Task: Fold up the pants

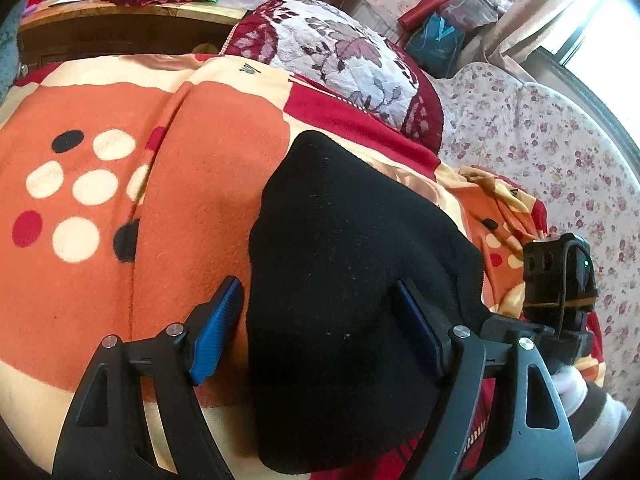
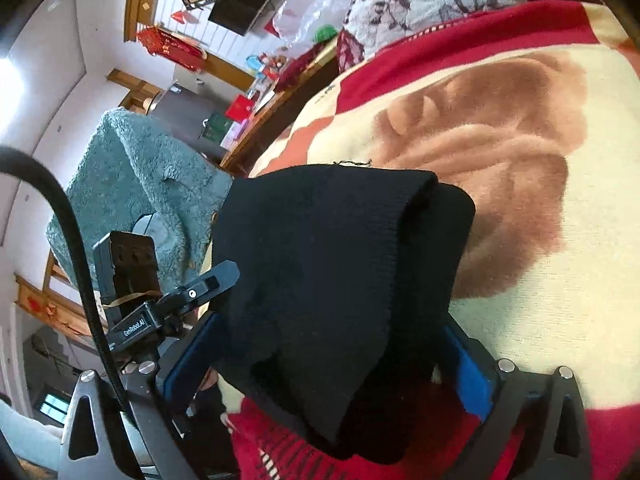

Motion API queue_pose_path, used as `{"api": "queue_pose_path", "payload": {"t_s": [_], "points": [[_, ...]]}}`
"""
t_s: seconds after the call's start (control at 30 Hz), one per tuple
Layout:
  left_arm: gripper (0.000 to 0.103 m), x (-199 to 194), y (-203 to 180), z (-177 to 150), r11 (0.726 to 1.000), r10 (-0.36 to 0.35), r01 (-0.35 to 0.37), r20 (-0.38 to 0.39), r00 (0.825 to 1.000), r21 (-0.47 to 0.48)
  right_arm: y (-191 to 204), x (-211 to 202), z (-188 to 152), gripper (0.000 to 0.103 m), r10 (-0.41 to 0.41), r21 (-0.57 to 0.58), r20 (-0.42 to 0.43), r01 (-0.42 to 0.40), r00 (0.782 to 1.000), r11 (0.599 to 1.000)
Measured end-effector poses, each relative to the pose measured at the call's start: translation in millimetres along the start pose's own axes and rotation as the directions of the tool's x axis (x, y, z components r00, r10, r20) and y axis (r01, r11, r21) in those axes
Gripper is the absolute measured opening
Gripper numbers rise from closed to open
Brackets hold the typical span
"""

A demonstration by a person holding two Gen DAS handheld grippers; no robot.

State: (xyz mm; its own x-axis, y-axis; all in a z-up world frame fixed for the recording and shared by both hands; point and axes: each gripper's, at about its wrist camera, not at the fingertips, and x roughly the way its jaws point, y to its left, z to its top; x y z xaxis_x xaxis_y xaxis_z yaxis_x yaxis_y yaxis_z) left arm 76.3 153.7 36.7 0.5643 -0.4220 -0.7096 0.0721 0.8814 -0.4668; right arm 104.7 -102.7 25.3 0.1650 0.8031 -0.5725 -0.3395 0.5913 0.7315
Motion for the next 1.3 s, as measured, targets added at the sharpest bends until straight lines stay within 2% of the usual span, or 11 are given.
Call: {"api": "queue_pose_path", "payload": {"t_s": [0.13, 0.17, 0.23, 0.27, 0.3, 0.4, 0.47, 0.53, 0.67, 0.97, 1.3], "points": [[0.079, 1, 0, 1, 1.000, 0.007, -0.007, 0.009, 1.000, 0.003, 4, 2, -1, 0.103, -0.016, -0.023, 0.001, 0.016, 1.000, 1.000], [0.079, 1, 0, 0, 1.000, 0.008, -0.008, 0.011, 1.000, 0.002, 4, 3, 1, 0.100, -0.023, -0.016, 0.003, 0.023, 1.000, 1.000], [0.078, 1, 0, 1, 1.000, 0.007, -0.007, 0.009, 1.000, 0.003, 3, 2, 3, 0.082, -0.068, -0.005, 0.015, 0.068, 0.998, 0.998], [0.075, 2, 0, 1, 1.000, 0.006, -0.006, 0.007, 1.000, 0.008, 1, 0, 2, 0.068, -0.088, 0.001, 0.022, 0.088, 0.996, 0.996], [0.070, 2, 0, 0, 1.000, -0.001, 0.001, 0.007, 1.000, 0.012, -2, -3, 1, 0.058, -0.092, 0.011, 0.034, 0.092, 0.995, 0.996], [0.063, 0, -5, -2, 0.999, 0.021, -0.021, 0.019, 1.000, 0.036, -8, -11, -1, 0.051, -0.072, 0.028, 0.048, 0.071, 0.996, 0.997], [0.055, -2, -8, -3, 0.998, 0.040, -0.042, 0.029, 0.999, 0.050, 0, -12, -1, 0.049, -0.102, -0.005, 0.053, 0.103, 0.993, 0.995], [0.052, -6, -9, -3, 0.998, 0.043, -0.045, 0.040, 0.998, 0.044, 11, -14, 0, 0.048, -0.125, -0.047, 0.058, 0.128, 0.990, 0.991], [0.048, -13, -16, -3, 0.998, 0.037, -0.040, 0.055, 0.998, 0.048, 24, -23, 1, 0.044, -0.114, -0.079, 0.074, 0.120, 0.991, 0.990], [0.048, -28, -54, 11, 0.994, 0.001, -0.013, 0.107, 0.994, 0.113, 32, -55, 9, 0.044, -0.130, -0.093, 0.137, 0.143, 0.982, 0.985], [0.048, -2, -97, 52, 0.988, -0.024, 0.007, 0.115, 0.993, 0.152, 30, -90, 53, 0.044, -0.210, -0.133, 0.192, 0.238, 0.959, 0.962]]}}
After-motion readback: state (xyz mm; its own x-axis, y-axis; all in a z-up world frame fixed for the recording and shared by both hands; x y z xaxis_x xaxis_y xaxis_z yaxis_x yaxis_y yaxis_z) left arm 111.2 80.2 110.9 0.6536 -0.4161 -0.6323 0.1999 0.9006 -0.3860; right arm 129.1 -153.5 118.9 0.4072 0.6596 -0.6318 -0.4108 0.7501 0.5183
